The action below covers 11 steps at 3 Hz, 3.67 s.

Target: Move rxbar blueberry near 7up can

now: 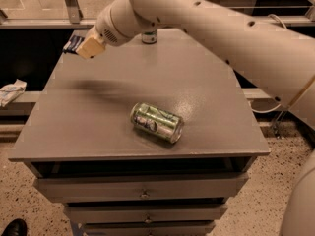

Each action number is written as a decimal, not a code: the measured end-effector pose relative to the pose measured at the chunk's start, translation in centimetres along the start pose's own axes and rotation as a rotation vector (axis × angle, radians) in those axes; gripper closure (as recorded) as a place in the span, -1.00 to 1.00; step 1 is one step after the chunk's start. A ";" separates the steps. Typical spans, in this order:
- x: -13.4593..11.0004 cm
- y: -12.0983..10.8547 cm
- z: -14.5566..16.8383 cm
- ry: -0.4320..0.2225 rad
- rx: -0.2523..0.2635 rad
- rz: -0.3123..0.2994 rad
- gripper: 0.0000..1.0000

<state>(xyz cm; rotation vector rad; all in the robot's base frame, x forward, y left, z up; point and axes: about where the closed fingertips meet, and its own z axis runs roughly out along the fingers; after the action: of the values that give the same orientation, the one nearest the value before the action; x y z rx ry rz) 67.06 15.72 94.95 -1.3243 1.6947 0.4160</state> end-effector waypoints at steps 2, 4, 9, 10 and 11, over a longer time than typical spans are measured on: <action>-2.0 -2.3 -3.9 0.024 0.003 -0.110 1.00; 8.9 -8.2 -7.4 0.140 0.156 -0.027 1.00; 17.9 -21.6 -6.9 0.239 0.312 0.110 -0.12; 18.3 -21.6 -5.5 0.233 0.297 0.124 -0.74; 18.4 -21.6 -4.5 0.229 0.288 0.131 -1.00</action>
Offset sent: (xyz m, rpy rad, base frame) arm 0.0031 -0.0209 0.0343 -0.0594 -0.0614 0.0382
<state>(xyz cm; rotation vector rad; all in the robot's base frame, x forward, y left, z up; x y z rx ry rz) 84.28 -6.23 87.99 -1.0848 1.9550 0.0894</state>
